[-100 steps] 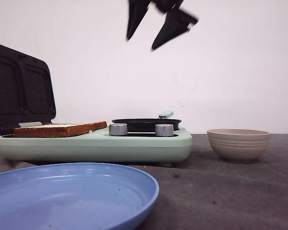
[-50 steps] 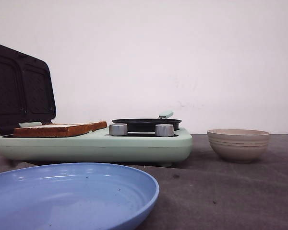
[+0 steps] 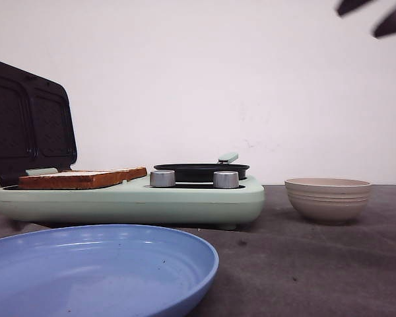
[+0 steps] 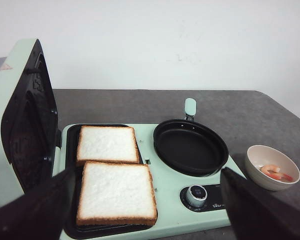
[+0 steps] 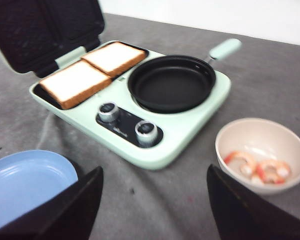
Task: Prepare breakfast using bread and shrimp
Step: 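Raise the right gripper away from the toaster, then move the left gripper to the toaster lid handle and grasp it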
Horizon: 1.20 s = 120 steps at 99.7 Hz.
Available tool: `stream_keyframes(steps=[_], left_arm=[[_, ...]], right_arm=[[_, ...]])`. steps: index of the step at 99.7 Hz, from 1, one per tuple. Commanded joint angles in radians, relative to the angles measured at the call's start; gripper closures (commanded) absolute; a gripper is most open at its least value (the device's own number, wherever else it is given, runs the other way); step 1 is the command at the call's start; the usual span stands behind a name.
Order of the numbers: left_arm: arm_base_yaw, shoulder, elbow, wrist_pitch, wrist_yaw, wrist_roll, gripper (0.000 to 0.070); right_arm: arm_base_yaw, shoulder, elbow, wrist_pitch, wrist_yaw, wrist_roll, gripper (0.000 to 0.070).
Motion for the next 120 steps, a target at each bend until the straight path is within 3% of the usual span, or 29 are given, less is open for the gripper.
stream_keyframes(steps=[1,54,59,69,89,100,108,120], left_arm=[[-0.002,0.003,0.004,0.009,-0.002,-0.002,0.0195],[-0.002,-0.007,0.004,-0.024,0.005,-0.006,0.0197],[-0.002,-0.011,0.004,-0.035,0.006,-0.025,0.0210],[-0.002,-0.014,0.004,-0.047,0.016,-0.081,0.0323],[0.004,-0.005,0.018,-0.018,0.016,-0.224,0.0301],[0.029,0.020,0.037,-0.011,0.006,-0.274,0.0289],[0.061,0.049,0.064,-0.012,0.003,-0.305,0.0228],[0.115,0.103,0.113,-0.013,0.017,-0.339,0.0225]], right_arm=[[0.003,-0.047,-0.028,-0.007,0.019,0.039,0.0301],[0.003,-0.161,-0.078,-0.064,0.043,0.104,0.0301],[0.003,-0.161,-0.078,-0.064,0.043,0.110,0.0301],[0.003,-0.161,-0.078,-0.064,0.043,0.113,0.0301],[0.003,-0.159,-0.078,-0.064,0.043,0.114,0.0301],[0.003,-0.159,-0.078,-0.064,0.043,0.114,0.0301],[0.003,-0.159,-0.078,-0.066,0.043,0.113,0.0301],[0.003,-0.159,-0.078,-0.066,0.044,0.113,0.0301]])
